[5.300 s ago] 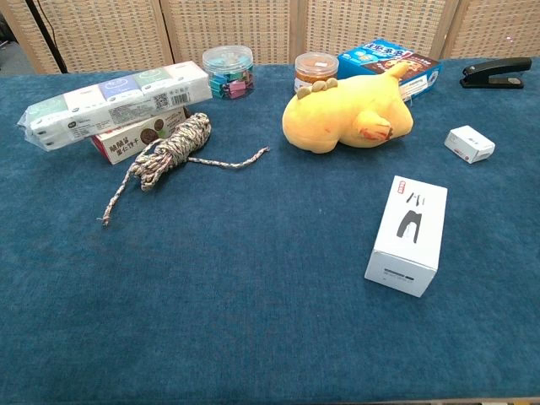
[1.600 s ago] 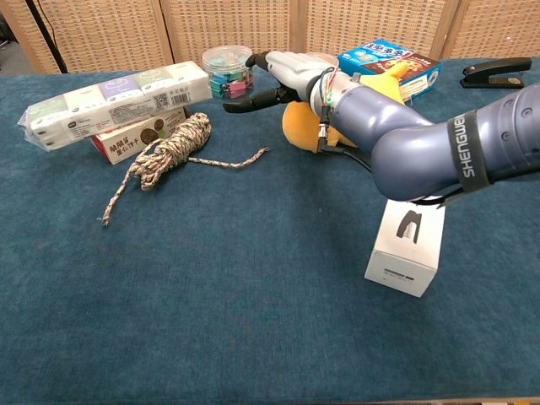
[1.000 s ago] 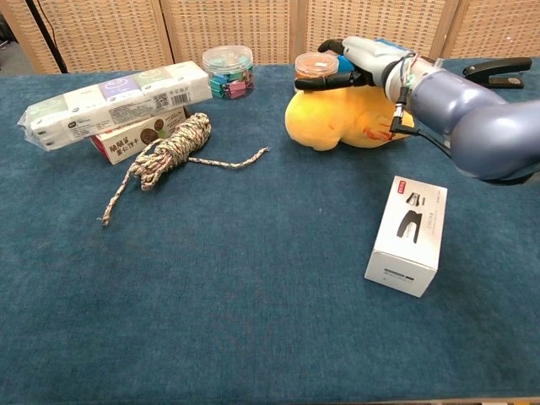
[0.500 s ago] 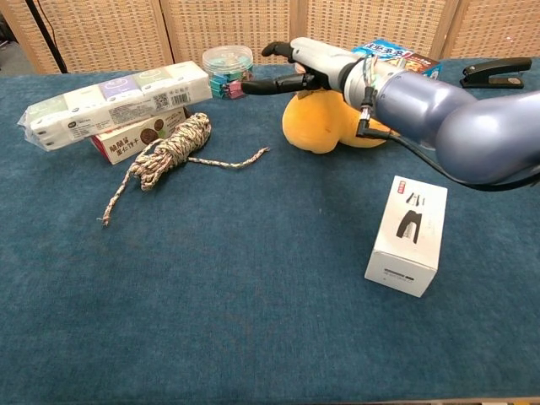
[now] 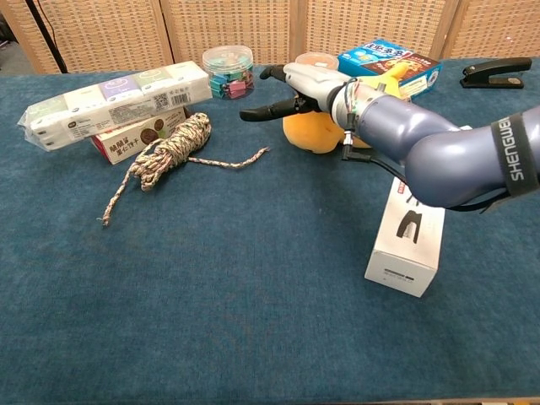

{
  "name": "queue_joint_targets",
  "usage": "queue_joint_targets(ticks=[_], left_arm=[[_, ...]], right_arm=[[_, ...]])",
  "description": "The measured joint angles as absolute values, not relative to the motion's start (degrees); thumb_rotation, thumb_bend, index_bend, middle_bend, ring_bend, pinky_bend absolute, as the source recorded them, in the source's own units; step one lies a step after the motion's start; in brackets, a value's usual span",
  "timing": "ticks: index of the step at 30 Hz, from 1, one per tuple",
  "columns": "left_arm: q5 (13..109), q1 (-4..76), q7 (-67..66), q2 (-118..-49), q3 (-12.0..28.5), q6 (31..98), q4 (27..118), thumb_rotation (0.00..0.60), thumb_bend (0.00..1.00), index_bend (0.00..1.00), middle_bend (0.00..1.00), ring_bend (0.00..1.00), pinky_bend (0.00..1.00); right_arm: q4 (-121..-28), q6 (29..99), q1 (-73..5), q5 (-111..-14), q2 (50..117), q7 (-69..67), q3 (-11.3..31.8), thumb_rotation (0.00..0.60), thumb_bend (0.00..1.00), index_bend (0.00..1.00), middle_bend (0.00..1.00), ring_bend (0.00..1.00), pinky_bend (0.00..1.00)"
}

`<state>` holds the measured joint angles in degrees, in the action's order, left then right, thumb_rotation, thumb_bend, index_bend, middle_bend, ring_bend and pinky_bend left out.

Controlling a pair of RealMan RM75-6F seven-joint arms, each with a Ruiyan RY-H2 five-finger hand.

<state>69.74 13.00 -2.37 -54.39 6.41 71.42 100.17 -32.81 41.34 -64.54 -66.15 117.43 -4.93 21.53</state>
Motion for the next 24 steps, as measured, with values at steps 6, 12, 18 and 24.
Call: queue_joint_targets(ticks=[6,12,18,24], left_arm=[[69.7,13.1,-2.8,-54.5,6.4,71.2,100.1,0.6,0.0,0.0,0.0,0.0,0.0],[69.5,13.3,-4.0,-54.9,6.2,71.2,100.5,0.6,0.0,0.0,0.0,0.0,0.0],[68.9,13.6,-5.6,-55.4,6.1,71.0,100.8,0.6,0.0,0.0,0.0,0.0,0.0],[68.4,13.8,-6.2,-55.6,6.2,71.0,101.1,0.6,0.0,0.0,0.0,0.0,0.0]], right_arm=[[-29.0,41.1,-64.0,-67.2,117.5,-8.4,21.0,0.155,0.0,0.0,0.0,0.0,0.0],[-28.4,40.6,-62.0,-66.7,115.2,-10.5,21.5,0.155,0.0,0.0,0.0,0.0,0.0],[-28.1,39.6,-60.0,-65.6,113.1,-12.6,22.1,0.155,0.0,0.0,0.0,0.0,0.0],[-29.5,39.1,-59.1,-64.9,111.7,-14.6,22.9,0.155,0.0,0.0,0.0,0.0,0.0]])
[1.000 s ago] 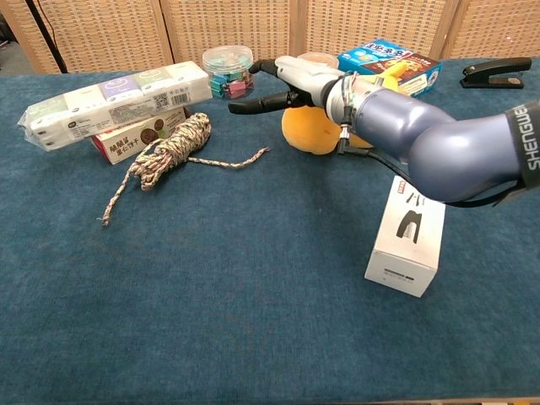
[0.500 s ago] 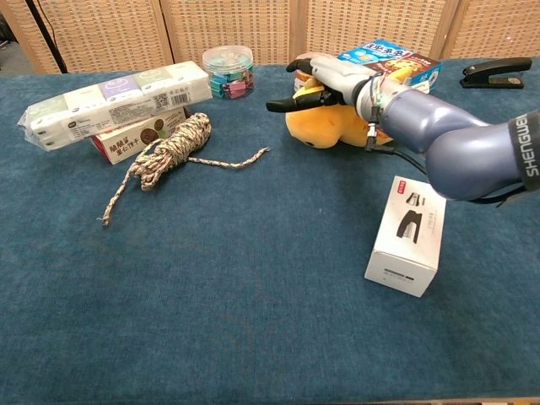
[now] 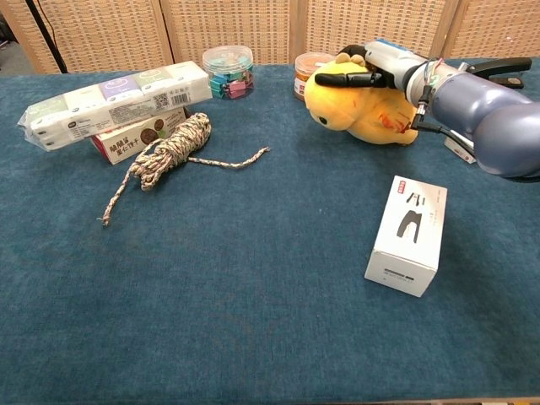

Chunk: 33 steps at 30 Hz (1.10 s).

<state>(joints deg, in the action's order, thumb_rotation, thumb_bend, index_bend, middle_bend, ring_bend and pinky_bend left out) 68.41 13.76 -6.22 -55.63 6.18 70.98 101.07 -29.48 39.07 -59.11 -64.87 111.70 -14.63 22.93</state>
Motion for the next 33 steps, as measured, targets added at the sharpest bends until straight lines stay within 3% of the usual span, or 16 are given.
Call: queue_joint_targets(ticks=[18,21,25,33], left_arm=[[70.1,13.2,-4.3,-54.9,5.8,71.7,101.0,0.6,0.0,0.0,0.0,0.0,0.0],[70.2,13.1,-4.1,-54.9,5.8,71.8,101.0,0.6,0.0,0.0,0.0,0.0,0.0],[69.9,13.1,-3.8,-54.9,5.9,71.7,100.7,0.6,0.0,0.0,0.0,0.0,0.0],[69.2,13.4,-3.6,-54.9,6.1,71.0,100.3,0.6,0.0,0.0,0.0,0.0,0.0]], right_arm=[[-47.8,45.8,-59.3,-67.9,108.4,-8.4,22.0,0.154,0.0,0.0,0.0,0.0,0.0],[-47.0,45.8,-60.9,-68.3,109.9,-7.6,22.0,0.12,0.0,0.0,0.0,0.0,0.0],[-43.1,45.9,-62.4,-68.5,112.3,-6.3,22.0,0.002,0.0,0.0,0.0,0.0,0.0],[-33.1,45.3,-64.9,-67.2,117.2,-4.2,22.9,0.0,0.0,0.0,0.0,0.0,0.0]])
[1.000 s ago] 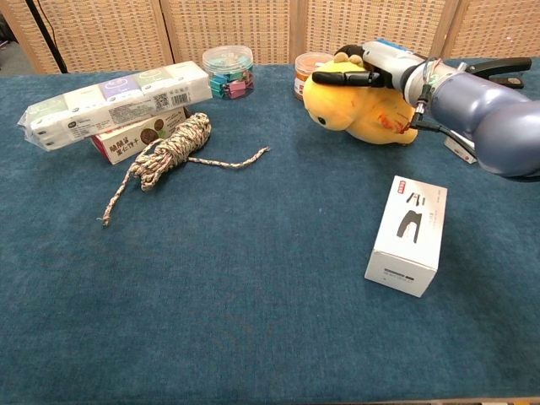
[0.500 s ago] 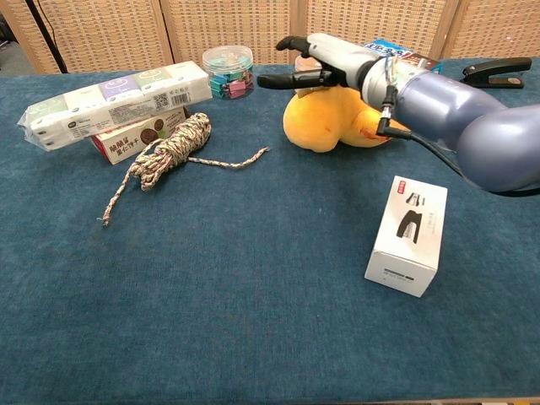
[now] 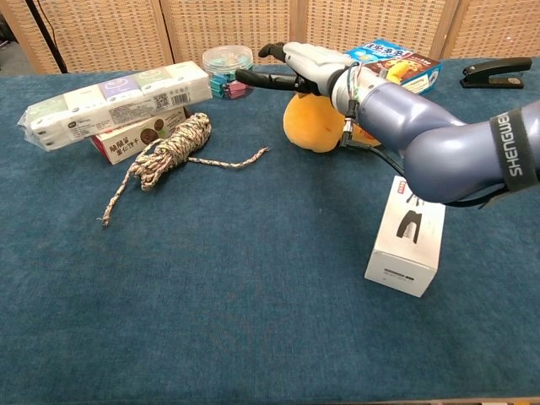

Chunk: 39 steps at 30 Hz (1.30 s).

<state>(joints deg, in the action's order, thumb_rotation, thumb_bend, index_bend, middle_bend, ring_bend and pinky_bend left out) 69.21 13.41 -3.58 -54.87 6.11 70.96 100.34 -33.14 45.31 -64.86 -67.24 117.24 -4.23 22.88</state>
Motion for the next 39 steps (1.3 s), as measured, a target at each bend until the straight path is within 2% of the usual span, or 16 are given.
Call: queue_joint_targets(ticks=[11,17,39], left_arm=[[67.7,14.2,-5.7,-55.6,6.3,70.0,100.4,0.6,0.0,0.0,0.0,0.0,0.0],[67.1,14.5,-6.4,-55.8,6.4,69.8,100.4,0.6,0.0,0.0,0.0,0.0,0.0],[66.9,14.9,-9.6,-56.9,5.9,70.2,101.1,0.6,0.0,0.0,0.0,0.0,0.0]], right_arm=[[-24.6,45.3,-66.1,-69.1,121.5,-4.2,20.9,0.0,0.0,0.0,0.0,0.0,0.0],[-22.0,42.8,-66.1,-68.7,121.9,-5.1,21.0,0.0,0.0,0.0,0.0,0.0,0.0],[-23.8,39.1,-58.2,-63.3,113.5,-13.2,24.7,0.0,0.0,0.0,0.0,0.0,0.0]])
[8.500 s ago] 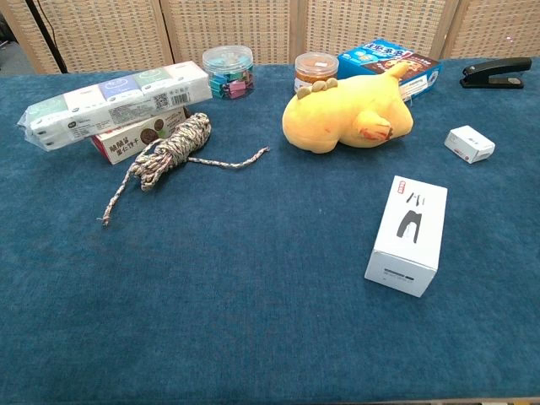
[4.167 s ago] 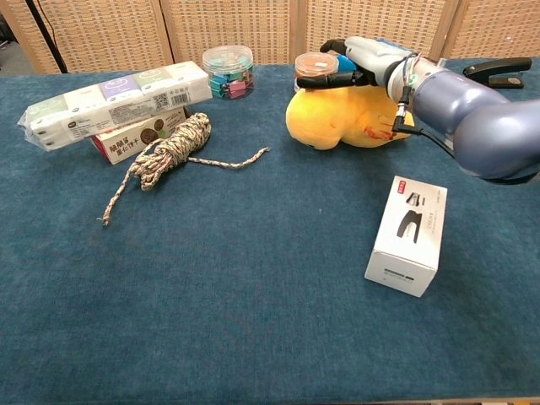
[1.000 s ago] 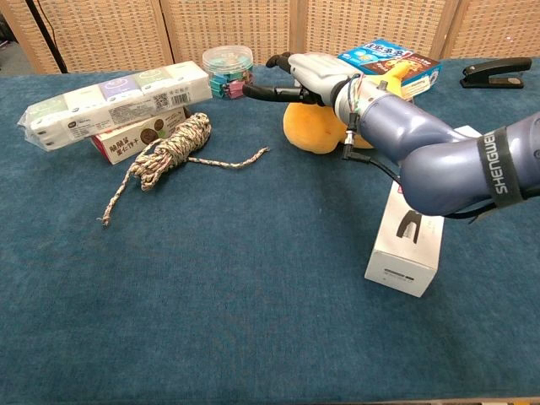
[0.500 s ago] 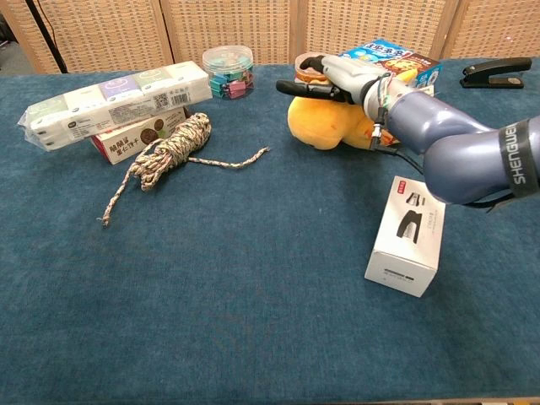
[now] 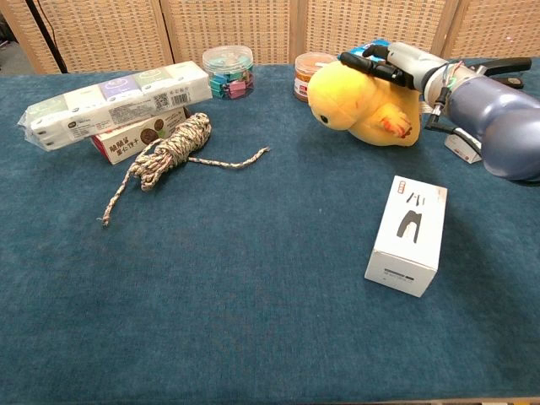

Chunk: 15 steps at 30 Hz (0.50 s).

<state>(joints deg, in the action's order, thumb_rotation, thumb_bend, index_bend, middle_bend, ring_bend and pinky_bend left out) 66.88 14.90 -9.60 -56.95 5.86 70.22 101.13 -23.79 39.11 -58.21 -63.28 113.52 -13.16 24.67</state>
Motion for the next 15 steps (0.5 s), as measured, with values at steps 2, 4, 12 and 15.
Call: queue_joint_targets(ticks=[2,4,12,15], left_arm=[[66.9,14.9,-9.5,-56.9,5.9,70.2,101.1,0.6,0.0,0.0,0.0,0.0,0.0],[67.1,14.9,-9.3,-56.8,5.8,70.3,101.2,0.6,0.0,0.0,0.0,0.0,0.0],[68.3,14.5,-7.9,-56.3,5.6,70.5,101.3,0.6,0.0,0.0,0.0,0.0,0.0],[69.1,14.3,-7.3,-56.0,5.4,70.9,101.4,0.6,0.0,0.0,0.0,0.0,0.0]], right_arm=[[-23.9,39.1,-57.9,-62.8,113.0,-13.1,25.1,0.0,0.0,0.0,0.0,0.0,0.0],[-24.5,39.5,-57.7,-62.5,112.4,-13.1,25.4,0.0,0.0,0.0,0.0,0.0,0.0],[-33.2,44.3,-56.1,-63.7,109.5,-11.5,24.9,0.0,0.0,0.0,0.0,0.0,0.0],[-38.5,46.4,-55.4,-64.0,107.9,-9.6,24.7,0.0,0.0,0.0,0.0,0.0,0.0]])
